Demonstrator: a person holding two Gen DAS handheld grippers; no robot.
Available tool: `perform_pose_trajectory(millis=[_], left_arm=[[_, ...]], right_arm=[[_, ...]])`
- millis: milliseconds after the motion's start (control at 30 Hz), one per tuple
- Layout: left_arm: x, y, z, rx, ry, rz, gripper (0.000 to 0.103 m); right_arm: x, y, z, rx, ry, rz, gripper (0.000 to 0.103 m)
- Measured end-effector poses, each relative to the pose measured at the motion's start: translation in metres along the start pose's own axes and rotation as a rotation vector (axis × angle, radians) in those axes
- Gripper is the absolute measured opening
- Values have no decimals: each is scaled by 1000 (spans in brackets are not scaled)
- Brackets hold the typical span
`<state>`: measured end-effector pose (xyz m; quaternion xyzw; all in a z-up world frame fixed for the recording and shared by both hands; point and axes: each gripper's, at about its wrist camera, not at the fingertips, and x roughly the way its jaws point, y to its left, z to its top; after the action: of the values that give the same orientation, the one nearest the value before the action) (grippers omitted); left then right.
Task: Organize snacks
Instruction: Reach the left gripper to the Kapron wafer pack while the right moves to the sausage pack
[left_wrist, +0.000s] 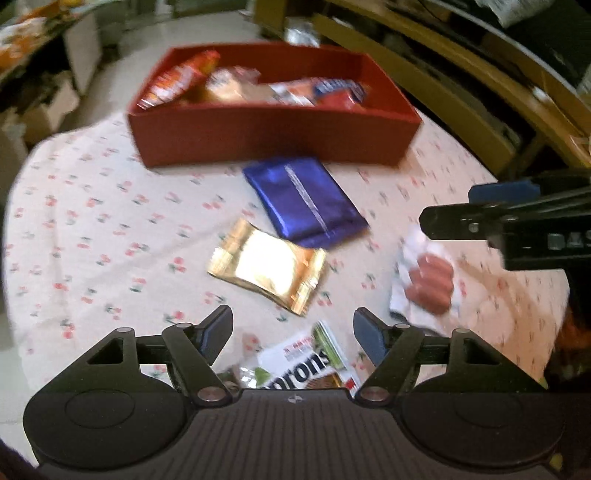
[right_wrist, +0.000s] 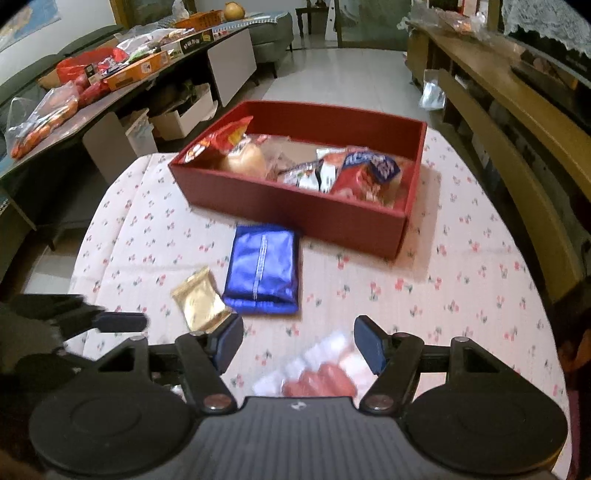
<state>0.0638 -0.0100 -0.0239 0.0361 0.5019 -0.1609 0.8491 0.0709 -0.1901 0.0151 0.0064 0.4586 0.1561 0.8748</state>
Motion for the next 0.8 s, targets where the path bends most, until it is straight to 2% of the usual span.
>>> perform_pose_trajectory(millis=[133, 400, 500, 667, 700, 800], left_arm=[[11, -2, -10, 41, 63, -7, 78], [-4, -20, -40, 145, 106, -14, 84], [-1, -27, -40, 172, 99, 18, 84], [8, -27, -36, 146, 96, 63, 75], [7, -28, -35, 147, 90, 71, 69], [6, -28, -35, 141, 81, 73, 67]], right_arm=[[-5, -3, -11, 20, 12, 6, 83], [-5, -9, -16, 37, 30, 19, 83], [-4, -11, -17, 44, 36, 12, 83], [4, -19, -20, 71, 73, -16, 83], [6, -23, -21, 87, 83, -21, 83], [11, -32, -24, 130, 106, -41, 84]])
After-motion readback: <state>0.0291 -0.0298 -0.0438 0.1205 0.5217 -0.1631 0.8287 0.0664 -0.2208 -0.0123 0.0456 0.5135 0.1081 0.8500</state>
